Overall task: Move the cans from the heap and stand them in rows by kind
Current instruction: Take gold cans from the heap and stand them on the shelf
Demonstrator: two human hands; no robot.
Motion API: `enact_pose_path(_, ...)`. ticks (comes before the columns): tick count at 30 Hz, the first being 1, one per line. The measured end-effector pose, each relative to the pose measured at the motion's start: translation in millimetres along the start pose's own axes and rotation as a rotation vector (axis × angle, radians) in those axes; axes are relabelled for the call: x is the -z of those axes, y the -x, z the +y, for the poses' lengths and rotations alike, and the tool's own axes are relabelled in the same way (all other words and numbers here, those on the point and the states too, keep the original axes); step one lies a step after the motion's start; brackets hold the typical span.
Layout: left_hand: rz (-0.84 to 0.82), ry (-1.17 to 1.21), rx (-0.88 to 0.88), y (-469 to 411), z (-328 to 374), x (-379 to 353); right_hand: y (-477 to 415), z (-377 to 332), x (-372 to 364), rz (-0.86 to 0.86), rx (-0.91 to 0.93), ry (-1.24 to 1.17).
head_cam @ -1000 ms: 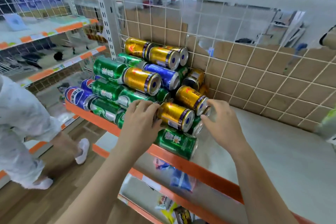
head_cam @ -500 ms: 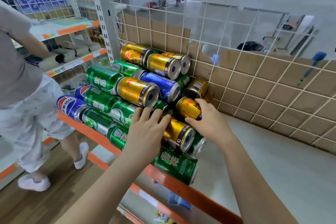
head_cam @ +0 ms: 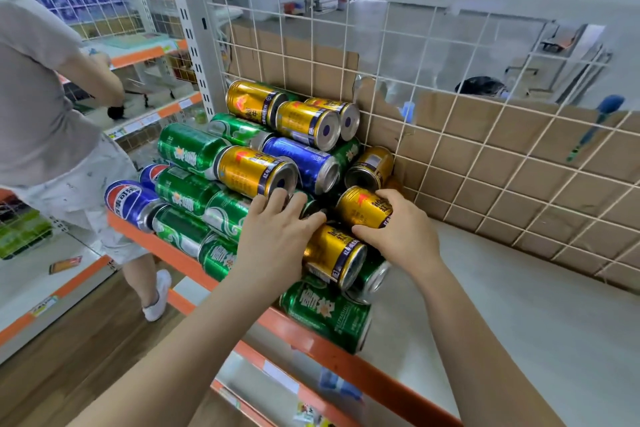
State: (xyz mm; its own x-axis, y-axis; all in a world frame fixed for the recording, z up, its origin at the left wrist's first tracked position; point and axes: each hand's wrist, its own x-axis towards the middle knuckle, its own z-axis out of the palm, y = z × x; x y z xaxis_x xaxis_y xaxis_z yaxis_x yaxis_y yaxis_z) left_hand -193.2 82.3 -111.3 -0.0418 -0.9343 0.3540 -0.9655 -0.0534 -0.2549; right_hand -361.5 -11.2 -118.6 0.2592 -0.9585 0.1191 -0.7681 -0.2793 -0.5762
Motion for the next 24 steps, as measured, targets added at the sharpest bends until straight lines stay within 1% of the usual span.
enact_pose_path(8, 0.114, 0.071, -0.113, 3, -4, 5, 21, 17, 1, 0.123, -0.022, -0.267)
enact_pose_path(12, 0.126, 0.206, -0.140, 3, -5, 12, 28, 22, 10, 0.151, -0.067, -0.506)
enact_pose_path(15, 0.064, 0.394, -0.136, 4, 0, 20, 35, 27, 16, 0.128, -0.127, -0.697)
enact_pose_path(17, -0.015, 0.570, -0.089, 3, 6, 24, 44, 28, 20, 0.089, -0.163, -0.799)
enact_pose_path(21, -0.005, 0.886, -0.033, 5, 13, 24, 72, 28, 28, 0.019, -0.197, -0.949)
enact_pose_path(24, -0.047, 1.246, 0.018, 10, 18, 27, 100, 24, 30, 0.013, -0.249, -1.005)
